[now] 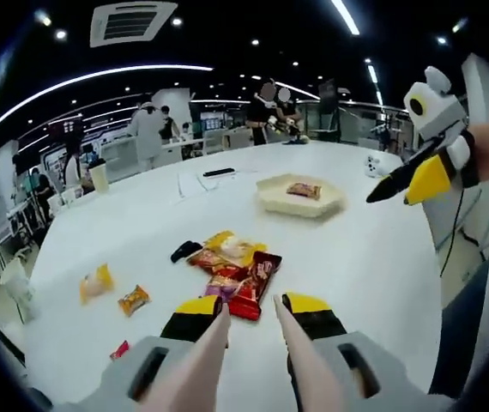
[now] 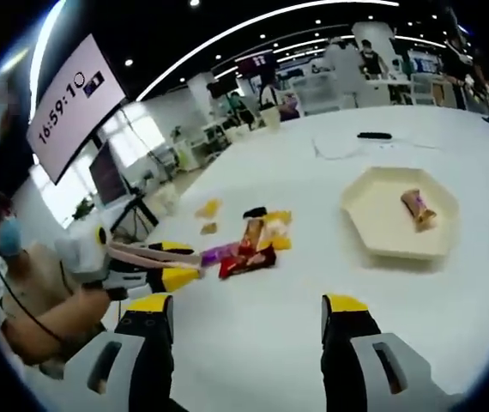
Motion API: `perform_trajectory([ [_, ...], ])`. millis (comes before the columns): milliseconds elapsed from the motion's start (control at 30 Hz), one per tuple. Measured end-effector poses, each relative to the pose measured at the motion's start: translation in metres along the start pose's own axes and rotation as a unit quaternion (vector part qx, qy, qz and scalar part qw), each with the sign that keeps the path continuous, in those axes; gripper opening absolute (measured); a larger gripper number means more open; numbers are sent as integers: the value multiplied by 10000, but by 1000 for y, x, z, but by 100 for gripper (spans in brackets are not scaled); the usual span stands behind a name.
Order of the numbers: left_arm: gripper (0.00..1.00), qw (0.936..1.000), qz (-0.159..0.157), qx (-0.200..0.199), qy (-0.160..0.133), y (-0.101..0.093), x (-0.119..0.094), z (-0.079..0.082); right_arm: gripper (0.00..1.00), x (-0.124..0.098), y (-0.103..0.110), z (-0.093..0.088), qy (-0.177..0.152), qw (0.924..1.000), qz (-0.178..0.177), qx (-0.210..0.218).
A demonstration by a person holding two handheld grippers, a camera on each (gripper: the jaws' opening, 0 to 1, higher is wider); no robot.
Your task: Place the target food into the container with the food tongs after gripping and lifting it, then release it inside without dropping or visibly crushing the food.
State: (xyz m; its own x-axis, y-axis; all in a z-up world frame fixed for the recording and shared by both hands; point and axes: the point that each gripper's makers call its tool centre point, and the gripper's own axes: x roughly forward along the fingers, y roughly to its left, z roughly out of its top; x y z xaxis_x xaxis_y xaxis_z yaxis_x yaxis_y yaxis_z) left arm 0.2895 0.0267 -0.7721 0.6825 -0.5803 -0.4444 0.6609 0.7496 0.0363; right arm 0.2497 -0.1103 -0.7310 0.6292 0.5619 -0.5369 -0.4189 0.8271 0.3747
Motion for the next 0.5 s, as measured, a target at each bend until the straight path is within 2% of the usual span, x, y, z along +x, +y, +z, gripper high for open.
perform_trajectory([
  [167,27,9997,-23,246,63,5,6,1,70,0,-2,-4,20,10000,-29,53],
  [500,27,9995,83,273,118,25,9,0,69,4,4,-15,126,9999,-2,85],
])
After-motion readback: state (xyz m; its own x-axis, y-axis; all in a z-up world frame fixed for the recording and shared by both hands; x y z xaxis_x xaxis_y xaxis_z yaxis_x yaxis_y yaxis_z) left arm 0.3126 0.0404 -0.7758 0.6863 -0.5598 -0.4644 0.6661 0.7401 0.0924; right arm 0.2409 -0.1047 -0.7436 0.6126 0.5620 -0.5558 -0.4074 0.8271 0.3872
